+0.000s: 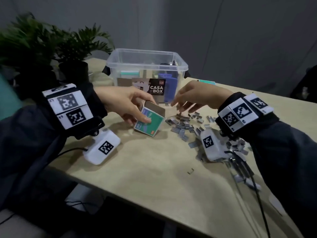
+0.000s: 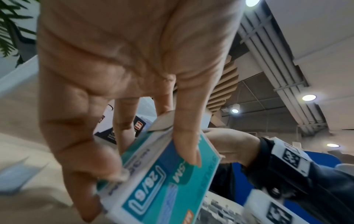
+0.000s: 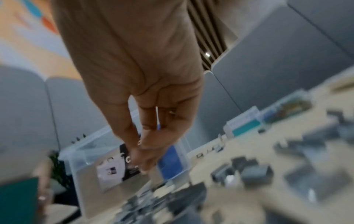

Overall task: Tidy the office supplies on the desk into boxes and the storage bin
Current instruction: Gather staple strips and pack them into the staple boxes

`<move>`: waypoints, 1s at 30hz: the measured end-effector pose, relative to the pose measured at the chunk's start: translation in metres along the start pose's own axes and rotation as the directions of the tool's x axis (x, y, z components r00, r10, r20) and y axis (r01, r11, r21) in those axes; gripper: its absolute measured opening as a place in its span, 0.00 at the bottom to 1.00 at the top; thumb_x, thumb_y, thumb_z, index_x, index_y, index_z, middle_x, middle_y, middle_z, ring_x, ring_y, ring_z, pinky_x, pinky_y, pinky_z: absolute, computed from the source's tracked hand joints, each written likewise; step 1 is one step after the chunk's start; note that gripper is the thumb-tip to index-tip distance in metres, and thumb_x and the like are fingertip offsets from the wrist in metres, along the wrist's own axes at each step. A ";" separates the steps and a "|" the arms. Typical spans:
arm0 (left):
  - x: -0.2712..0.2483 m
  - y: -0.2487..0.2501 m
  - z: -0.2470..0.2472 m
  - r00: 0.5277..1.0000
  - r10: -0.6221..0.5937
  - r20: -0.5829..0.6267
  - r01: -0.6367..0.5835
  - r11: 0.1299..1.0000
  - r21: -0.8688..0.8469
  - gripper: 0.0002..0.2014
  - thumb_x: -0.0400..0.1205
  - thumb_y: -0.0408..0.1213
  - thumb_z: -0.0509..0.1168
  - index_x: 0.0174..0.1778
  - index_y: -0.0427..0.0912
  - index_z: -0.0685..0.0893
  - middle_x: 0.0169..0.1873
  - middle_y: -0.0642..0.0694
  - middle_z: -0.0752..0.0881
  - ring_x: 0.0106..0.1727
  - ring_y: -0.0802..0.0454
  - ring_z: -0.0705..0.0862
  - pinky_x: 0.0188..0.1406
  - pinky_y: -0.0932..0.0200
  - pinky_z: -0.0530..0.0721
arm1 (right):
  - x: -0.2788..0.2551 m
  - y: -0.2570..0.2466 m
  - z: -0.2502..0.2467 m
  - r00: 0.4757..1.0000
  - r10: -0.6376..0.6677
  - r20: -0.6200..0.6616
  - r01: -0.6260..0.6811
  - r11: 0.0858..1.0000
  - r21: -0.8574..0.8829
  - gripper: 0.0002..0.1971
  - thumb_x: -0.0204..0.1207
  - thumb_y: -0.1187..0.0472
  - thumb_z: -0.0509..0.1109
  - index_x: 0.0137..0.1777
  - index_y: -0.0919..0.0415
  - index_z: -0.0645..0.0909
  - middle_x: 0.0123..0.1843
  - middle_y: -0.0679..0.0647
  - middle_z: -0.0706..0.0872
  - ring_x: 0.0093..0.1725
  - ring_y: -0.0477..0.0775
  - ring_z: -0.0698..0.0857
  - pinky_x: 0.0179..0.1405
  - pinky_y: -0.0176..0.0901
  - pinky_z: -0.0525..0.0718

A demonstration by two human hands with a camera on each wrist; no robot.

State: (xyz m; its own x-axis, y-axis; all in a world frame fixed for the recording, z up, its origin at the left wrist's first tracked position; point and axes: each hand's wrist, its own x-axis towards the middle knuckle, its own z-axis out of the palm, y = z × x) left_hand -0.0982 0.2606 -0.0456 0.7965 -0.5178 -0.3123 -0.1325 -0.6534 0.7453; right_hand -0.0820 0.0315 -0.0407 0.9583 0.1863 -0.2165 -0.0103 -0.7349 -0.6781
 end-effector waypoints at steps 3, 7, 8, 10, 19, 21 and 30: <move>0.000 -0.001 0.001 1.000 -0.010 0.023 0.009 0.998 0.057 0.11 0.72 0.36 0.77 0.47 0.51 0.85 0.52 0.38 0.89 0.40 0.44 0.88 0.39 0.50 0.89 | 0.006 0.001 -0.001 1.000 -0.001 -0.019 -0.007 0.917 -0.398 0.07 0.74 0.59 0.78 0.49 0.60 0.90 0.42 0.52 0.90 0.37 0.45 0.87 0.31 0.35 0.83; 0.000 0.000 0.001 1.000 -0.001 0.015 -0.002 0.988 0.152 0.14 0.70 0.43 0.79 0.51 0.54 0.88 0.56 0.37 0.86 0.39 0.51 0.86 0.37 0.54 0.87 | 0.009 -0.006 0.007 0.999 0.017 -0.032 -0.034 0.783 -0.621 0.13 0.69 0.59 0.82 0.51 0.62 0.90 0.44 0.55 0.91 0.32 0.47 0.85 0.31 0.36 0.85; -0.001 0.001 0.002 1.000 0.007 0.014 -0.009 0.987 0.162 0.16 0.69 0.44 0.79 0.52 0.54 0.88 0.55 0.38 0.87 0.38 0.53 0.86 0.34 0.58 0.85 | 0.010 -0.008 0.009 0.999 0.025 -0.028 -0.037 0.755 -0.655 0.13 0.69 0.59 0.82 0.51 0.62 0.90 0.43 0.54 0.91 0.30 0.45 0.84 0.29 0.35 0.83; -0.001 0.005 0.005 0.999 0.029 0.034 -0.034 0.986 0.162 0.17 0.69 0.43 0.80 0.52 0.51 0.89 0.51 0.39 0.90 0.38 0.51 0.87 0.29 0.62 0.84 | 0.011 -0.012 0.013 0.999 0.042 -0.014 -0.040 0.690 -0.722 0.12 0.69 0.59 0.81 0.51 0.62 0.91 0.38 0.51 0.91 0.29 0.42 0.83 0.26 0.32 0.78; 0.004 0.016 0.018 0.995 0.077 0.070 -0.083 0.991 0.100 0.20 0.67 0.38 0.81 0.55 0.40 0.89 0.48 0.40 0.91 0.47 0.39 0.91 0.49 0.50 0.90 | -0.014 -0.026 -0.014 0.927 -0.254 -0.277 0.103 0.880 -0.463 0.02 0.69 0.63 0.80 0.39 0.60 0.91 0.34 0.53 0.91 0.31 0.48 0.89 0.29 0.38 0.87; 0.004 0.017 0.018 0.995 0.066 0.071 -0.072 0.993 0.091 0.20 0.68 0.38 0.81 0.55 0.40 0.88 0.48 0.40 0.92 0.47 0.39 0.91 0.50 0.50 0.90 | -0.031 -0.036 -0.021 0.901 -0.325 -0.289 0.267 0.938 -0.220 0.03 0.69 0.67 0.80 0.40 0.62 0.89 0.37 0.57 0.92 0.36 0.50 0.91 0.40 0.39 0.91; 0.003 0.015 0.015 0.993 0.060 0.100 -0.063 0.997 0.033 0.20 0.67 0.33 0.80 0.55 0.34 0.88 0.44 0.39 0.92 0.42 0.47 0.92 0.46 0.58 0.90 | -0.051 -0.034 0.010 0.903 -0.428 -0.045 0.422 0.901 -0.104 0.04 0.68 0.68 0.82 0.41 0.61 0.91 0.21 0.41 0.83 0.21 0.36 0.79 0.26 0.21 0.73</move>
State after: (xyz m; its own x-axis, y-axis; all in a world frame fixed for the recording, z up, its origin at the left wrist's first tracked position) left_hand -0.1068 0.2411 -0.0441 0.7243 -0.6085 -0.3243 -0.2020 -0.6370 0.7439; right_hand -0.1329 0.0538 -0.0135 0.8822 0.4536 0.1262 0.4247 -0.6509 -0.6292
